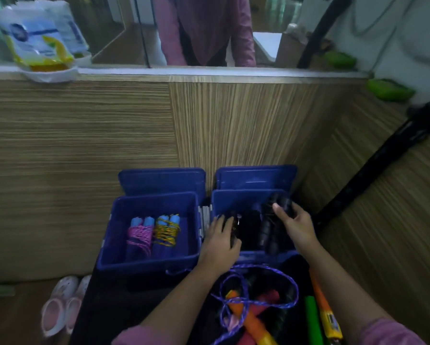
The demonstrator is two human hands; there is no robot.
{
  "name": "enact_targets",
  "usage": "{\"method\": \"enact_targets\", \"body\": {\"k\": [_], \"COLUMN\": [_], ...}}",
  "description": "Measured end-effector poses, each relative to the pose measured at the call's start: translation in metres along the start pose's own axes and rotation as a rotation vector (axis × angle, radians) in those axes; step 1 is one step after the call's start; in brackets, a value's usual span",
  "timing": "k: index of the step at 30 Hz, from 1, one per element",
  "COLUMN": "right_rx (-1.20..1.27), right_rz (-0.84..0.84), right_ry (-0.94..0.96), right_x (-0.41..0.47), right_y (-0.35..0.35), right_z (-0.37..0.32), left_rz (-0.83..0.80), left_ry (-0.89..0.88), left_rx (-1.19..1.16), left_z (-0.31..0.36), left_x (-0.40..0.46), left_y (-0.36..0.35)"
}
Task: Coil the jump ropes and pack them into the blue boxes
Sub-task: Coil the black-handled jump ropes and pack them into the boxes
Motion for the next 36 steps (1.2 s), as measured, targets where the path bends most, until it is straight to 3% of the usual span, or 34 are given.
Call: {"method": "enact_targets", "body": {"k": [4, 7, 10, 20, 27, 32, 36], "right_rx": [-0.149, -0.43, -0.686, -1.005, -0.984, -1.128, -1.107], "right_rz": [-0.003, -0.051, -0.113, -0.112, -0.231, -0.158, -0.167], "right_ry": [-0.024, 0.037, 0.044, 0.008, -0.043, 0.03, 0.053], "right_x": [0.015, 0.029, 0.036, 0.036, 0.039, 0.029, 0.02], "right_y": [0.006, -0.006, -0.03, -0.055, -0.047, -0.034, -0.027], "right_z": [-0.021, -0.012, 0.003, 0.028, 0.026, 0.015, 0.011], "left_rz": [0.003, 0.054, 0.107, 0.147, 0.086, 0.078, 0.062], "left_ry": [0.011, -0.034, -0.052, -0.061, -0.028, -0.052, -0.063], "left_rx": [0.179, 0.263, 0.224, 0.241, 0.299, 0.333, 0.229], "left_z": [-0.017, -0.024, -0.026, -0.025, -0.025, -0.021, -0.015], "left_x": [0.019, 0.021, 0.02, 0.021, 0.022, 0.013, -0.008], "left_y": [-0.013, -0.024, -0.028, -0.032, -0.03, -0.031, -0.033]}}
Point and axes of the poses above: each hand's wrist, its own x-axis towards the middle knuckle, its own y-axis out of the back of the hand, z = x × y, the point moved 3 cm from there along x, towards the middle knuckle, and after that the axes turned 5 degrees about -x, right-handed, at the moved point
